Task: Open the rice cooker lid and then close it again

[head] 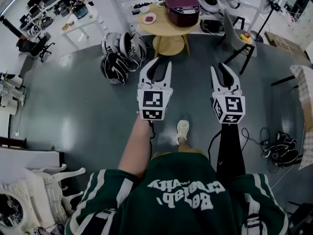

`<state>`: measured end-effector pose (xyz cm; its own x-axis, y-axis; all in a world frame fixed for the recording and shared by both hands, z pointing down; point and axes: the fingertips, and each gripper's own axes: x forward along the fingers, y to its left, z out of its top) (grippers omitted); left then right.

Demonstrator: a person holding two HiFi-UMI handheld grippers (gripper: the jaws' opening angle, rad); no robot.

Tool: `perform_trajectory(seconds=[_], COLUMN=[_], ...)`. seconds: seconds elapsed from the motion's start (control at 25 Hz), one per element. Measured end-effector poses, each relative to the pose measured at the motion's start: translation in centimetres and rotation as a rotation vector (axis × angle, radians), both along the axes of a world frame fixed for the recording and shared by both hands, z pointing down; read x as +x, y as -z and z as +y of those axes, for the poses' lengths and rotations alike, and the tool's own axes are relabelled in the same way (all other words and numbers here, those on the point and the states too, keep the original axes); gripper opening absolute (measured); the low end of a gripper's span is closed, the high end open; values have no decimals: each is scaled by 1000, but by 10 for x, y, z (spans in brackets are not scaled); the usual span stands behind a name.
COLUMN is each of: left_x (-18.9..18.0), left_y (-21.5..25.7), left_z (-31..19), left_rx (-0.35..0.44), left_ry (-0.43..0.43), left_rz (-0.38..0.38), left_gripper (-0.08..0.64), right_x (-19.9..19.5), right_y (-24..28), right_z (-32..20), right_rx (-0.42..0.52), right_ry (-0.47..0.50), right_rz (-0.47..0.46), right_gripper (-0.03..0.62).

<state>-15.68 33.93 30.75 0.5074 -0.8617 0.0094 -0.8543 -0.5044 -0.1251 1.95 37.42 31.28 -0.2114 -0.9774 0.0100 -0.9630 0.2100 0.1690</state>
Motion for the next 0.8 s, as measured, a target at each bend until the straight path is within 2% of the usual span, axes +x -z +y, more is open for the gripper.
perform_trajectory(seconds=[0.48,0.8], left_x=[51,67], left_y=[-5,-6], left_z=[-117,-186], left_rx=[-20,-42], left_ry=[2,18], left_rz=[8,22], left_gripper=[103,103], right_x=[51,73], right_y=[-2,0], right_z=[-119,-187], right_rx=[2,12], right_ry=[22,51], right_rz=[-35,-48], right_gripper=[114,120])
